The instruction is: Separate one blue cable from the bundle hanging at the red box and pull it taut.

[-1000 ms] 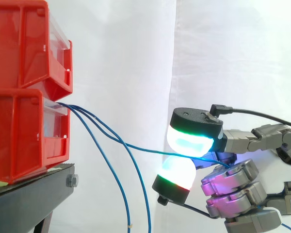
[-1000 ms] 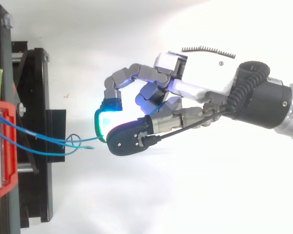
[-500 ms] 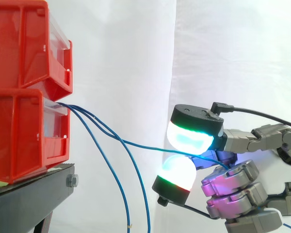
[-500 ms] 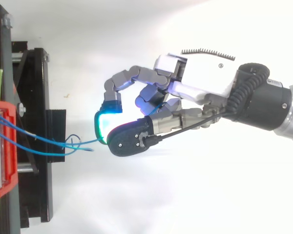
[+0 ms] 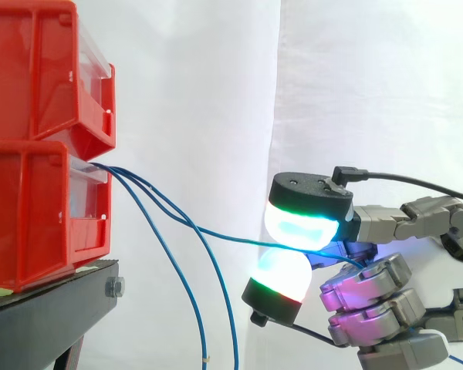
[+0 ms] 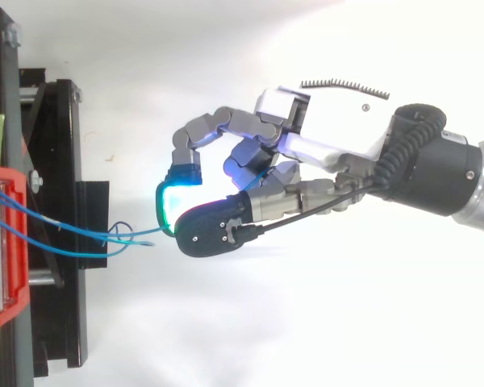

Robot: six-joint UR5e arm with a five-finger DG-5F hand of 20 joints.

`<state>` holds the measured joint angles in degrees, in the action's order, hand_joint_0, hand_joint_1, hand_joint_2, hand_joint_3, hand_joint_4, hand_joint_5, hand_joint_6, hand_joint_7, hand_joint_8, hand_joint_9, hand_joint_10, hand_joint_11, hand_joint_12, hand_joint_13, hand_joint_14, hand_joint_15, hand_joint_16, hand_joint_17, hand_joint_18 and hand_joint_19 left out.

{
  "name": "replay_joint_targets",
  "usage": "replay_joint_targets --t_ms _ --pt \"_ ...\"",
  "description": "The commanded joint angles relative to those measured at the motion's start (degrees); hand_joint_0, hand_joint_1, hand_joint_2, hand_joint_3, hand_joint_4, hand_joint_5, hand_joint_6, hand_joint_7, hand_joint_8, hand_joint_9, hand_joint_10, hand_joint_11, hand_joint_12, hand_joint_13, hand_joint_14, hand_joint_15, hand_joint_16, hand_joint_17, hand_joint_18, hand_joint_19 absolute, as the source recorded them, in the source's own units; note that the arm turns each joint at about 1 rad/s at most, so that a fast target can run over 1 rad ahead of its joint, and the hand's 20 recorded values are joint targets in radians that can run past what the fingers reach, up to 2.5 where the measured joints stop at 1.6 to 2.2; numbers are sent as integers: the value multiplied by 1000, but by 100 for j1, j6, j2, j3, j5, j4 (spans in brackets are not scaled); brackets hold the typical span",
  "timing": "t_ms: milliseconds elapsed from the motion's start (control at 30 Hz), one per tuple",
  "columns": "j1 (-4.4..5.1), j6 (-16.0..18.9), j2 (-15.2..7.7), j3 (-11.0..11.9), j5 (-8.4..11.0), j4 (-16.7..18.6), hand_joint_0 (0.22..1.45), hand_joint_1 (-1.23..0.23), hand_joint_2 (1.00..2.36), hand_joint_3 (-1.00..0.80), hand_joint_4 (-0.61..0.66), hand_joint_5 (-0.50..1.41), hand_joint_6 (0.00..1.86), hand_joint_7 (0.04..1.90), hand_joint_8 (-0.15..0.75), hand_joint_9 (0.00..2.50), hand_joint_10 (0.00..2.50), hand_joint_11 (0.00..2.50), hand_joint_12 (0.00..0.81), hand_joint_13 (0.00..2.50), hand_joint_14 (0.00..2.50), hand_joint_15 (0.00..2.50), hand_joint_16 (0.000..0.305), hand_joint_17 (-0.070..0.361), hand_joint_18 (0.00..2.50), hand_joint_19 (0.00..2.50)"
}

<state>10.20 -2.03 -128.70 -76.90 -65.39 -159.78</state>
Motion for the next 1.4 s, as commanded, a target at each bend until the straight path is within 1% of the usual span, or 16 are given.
replay_joint_targets --t_ms 0,67,100,167,267,300,400,667,733,800,867,967,1100,1233,1333,1367 --pt "9 -8 3 0 0 0 642 -678 1020 -248 174 -196 852 1182 327 995 1675 1609 393 892 2500 1451 45 102 1425 1484" --pt "0 -8 3 0 0 0 638 -651 1018 -281 184 -197 852 1162 327 996 1678 1595 395 894 2500 1462 46 103 1425 1499" --pt "0 1 -6 0 0 0 629 -605 1014 -340 183 -197 853 1145 327 1005 1663 1604 396 894 2500 1465 45 101 1426 1504" --pt "0 1 3 0 0 0 604 -566 1005 -441 188 -197 853 1136 325 1009 1657 1597 397 897 2500 1449 46 104 1427 1503" --pt "0 1 3 0 0 0 603 -539 1000 -494 180 -195 849 1137 332 1022 1622 1628 387 894 2500 1456 46 103 1429 1493" --pt "0 1 3 0 0 -9 603 -536 1000 -500 185 -194 846 1146 333 1026 1616 1619 398 897 2500 1452 45 101 1426 1501" --pt "0 1 -6 0 0 -9 599 -541 1000 -500 188 -193 843 1157 331 1030 1604 1628 394 897 2500 1456 46 103 1429 1496" --pt "0 1 -6 0 9 -9 600 -628 1000 -500 188 -190 839 1163 332 1036 1568 1644 402 908 2500 1429 46 103 1429 1479" --pt "0 1 3 0 9 -9 631 -654 1007 -425 188 -191 838 1177 327 1028 1559 1664 397 907 2500 1449 45 100 1425 1473" --pt "0 1 3 0 9 -9 649 -689 1021 -256 180 -200 848 1179 328 998 1596 1641 406 911 2500 1465 46 103 1419 1463" --pt "0 1 -6 0 9 -9 652 -707 1027 -143 172 -213 858 1154 335 952 1651 1606 410 903 2500 1474 46 102 1409 1465" --pt "0 -8 3 0 9 -9 658 -709 1028 -84 159 -218 865 1137 335 939 1667 1587 408 898 2500 1461 46 104 1404 1460" --pt "0 -8 3 0 9 -9 662 -712 1029 -56 135 -219 868 1121 331 938 1675 1586 408 896 2500 1455 47 105 1405 1459" --pt "9 -8 3 0 9 -9 668 -714 1028 -68 151 -219 868 1116 330 938 1676 1591 408 896 2500 1458 46 103 1403 1460" --pt "0 -8 -6 0 9 -9 655 -709 1024 -186 179 -218 864 1104 334 947 1674 1577 402 894 2500 1471 45 101 1400 1463" --pt "9 -8 -6 9 9 -9 648 -705 1020 -260 179 -216 861 1110 329 951 1670 1567 401 892 2500 1447 45 102 1400 1468"
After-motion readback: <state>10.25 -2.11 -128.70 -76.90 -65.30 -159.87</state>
